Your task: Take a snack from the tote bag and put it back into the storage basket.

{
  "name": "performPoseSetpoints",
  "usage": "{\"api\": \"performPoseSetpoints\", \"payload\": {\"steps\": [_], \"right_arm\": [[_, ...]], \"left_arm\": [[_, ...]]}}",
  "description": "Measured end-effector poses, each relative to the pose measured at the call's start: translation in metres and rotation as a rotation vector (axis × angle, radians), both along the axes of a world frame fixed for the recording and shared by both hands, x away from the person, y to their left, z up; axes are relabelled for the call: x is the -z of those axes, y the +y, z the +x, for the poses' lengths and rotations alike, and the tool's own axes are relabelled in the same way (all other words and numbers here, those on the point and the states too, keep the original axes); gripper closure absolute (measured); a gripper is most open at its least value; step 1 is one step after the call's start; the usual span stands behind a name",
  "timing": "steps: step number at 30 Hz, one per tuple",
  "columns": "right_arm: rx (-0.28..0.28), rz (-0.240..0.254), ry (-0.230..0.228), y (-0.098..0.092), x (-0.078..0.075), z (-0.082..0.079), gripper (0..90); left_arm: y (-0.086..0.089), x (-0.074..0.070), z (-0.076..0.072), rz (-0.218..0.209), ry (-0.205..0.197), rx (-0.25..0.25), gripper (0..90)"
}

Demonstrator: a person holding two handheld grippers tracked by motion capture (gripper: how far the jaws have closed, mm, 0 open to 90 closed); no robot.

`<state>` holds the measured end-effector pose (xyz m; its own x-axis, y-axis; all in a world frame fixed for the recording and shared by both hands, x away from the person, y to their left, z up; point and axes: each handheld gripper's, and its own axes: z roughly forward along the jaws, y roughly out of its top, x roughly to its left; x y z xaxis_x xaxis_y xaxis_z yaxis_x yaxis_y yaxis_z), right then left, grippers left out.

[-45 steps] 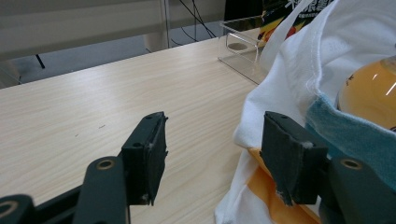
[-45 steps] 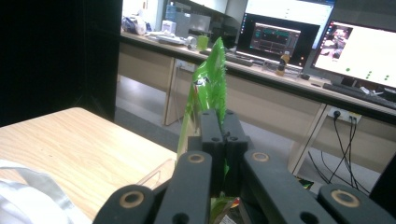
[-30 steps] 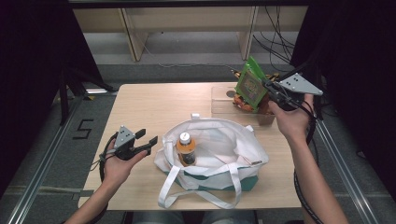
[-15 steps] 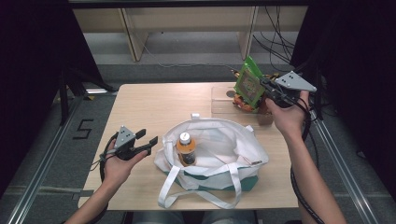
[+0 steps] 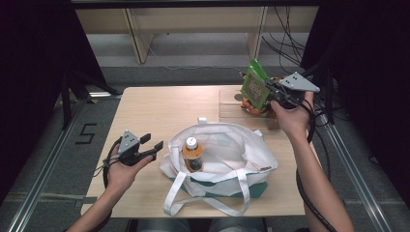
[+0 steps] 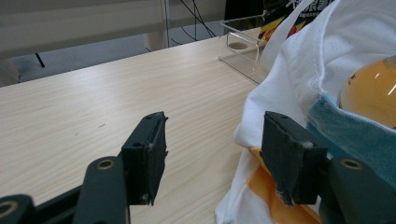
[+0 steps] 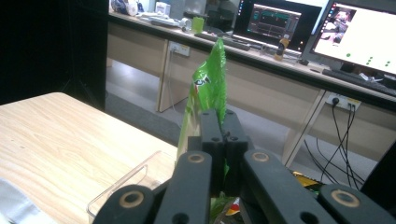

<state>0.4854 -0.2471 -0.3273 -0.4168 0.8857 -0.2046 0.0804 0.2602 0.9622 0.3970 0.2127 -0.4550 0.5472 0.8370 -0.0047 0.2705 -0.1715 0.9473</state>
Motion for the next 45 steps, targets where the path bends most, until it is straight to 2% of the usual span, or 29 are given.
{"api": "performPoseSetpoints", "payload": {"steps": [2, 3, 6, 7, 8, 11, 14, 16, 17, 20, 22, 23, 26, 33, 36, 37, 38, 45], "right_arm": [[0.006, 0.015, 0.016, 0.002, 0.002, 0.0, 90.0], [0.005, 0.012, 0.017, 0.003, 0.002, 0.001, 90.0], [0.005, 0.008, 0.015, 0.004, 0.004, 0.004, 90.0], [0.006, 0.002, 0.009, 0.004, 0.004, 0.005, 90.0], [0.011, 0.014, 0.017, 0.005, 0.005, 0.005, 90.0], [0.013, 0.01, 0.007, 0.005, 0.005, 0.007, 90.0], [0.007, 0.019, 0.016, 0.005, 0.005, 0.008, 90.0], [0.012, 0.012, 0.005, 0.005, 0.006, 0.011, 90.0], [0.014, 0.024, 0.02, 0.006, 0.007, 0.01, 90.0], [0.016, 0.016, 0.014, 0.007, 0.009, 0.013, 90.0], [0.009, -0.001, 0.007, 0.007, 0.009, 0.015, 90.0], [0.014, 0.011, 0.02, 0.009, 0.01, 0.014, 90.0], [0.007, 0.0, 0.013, 0.01, 0.01, 0.016, 90.0], [-0.006, 0.007, 0.031, 0.014, 0.015, 0.019, 90.0], [0.006, 0.007, 0.03, 0.014, 0.017, 0.02, 90.0], [-0.001, -0.016, 0.014, 0.013, 0.018, 0.022, 90.0], [-0.004, 0.007, 0.035, 0.014, 0.019, 0.022, 90.0], [0.004, 0.005, 0.048, 0.017, 0.023, 0.025, 90.0]], "left_arm": [[0.0, 0.0, 0.001, -0.001, -0.009, 0.009, 40.2], [0.0, 0.0, 0.0, 0.0, 0.001, -0.001, 40.2], [0.0, 0.0, 0.001, -0.001, -0.009, 0.007, 40.2], [0.0, 0.0, 0.0, -0.001, 0.001, 0.0, 40.2], [0.0, 0.0, 0.001, -0.003, -0.013, 0.013, 40.1], [0.0, 0.001, 0.001, -0.003, -0.01, 0.009, 40.2], [0.001, 0.0, 0.001, 0.002, -0.015, 0.014, 40.1], [0.0, 0.0, 0.0, -0.001, 0.001, -0.001, 40.1], [0.001, 0.0, 0.002, -0.002, -0.014, 0.013, 40.2], [0.001, 0.0, 0.002, 0.0, -0.017, 0.013, 40.1], [0.001, 0.0, 0.0, -0.003, -0.003, -0.001, 40.1], [0.001, 0.0, 0.001, -0.002, -0.009, 0.003, 40.2], [0.001, 0.0, 0.001, -0.003, -0.01, 0.004, 40.1], [0.001, 0.001, 0.001, -0.003, -0.01, 0.011, 40.2], [0.001, 0.001, 0.001, -0.004, -0.01, 0.011, 40.2], [0.001, 0.001, 0.002, -0.003, -0.01, 0.01, 40.1], [0.001, 0.001, 0.002, -0.002, -0.01, 0.011, 40.1], [0.001, 0.001, 0.001, -0.004, -0.009, 0.01, 40.2]]}}
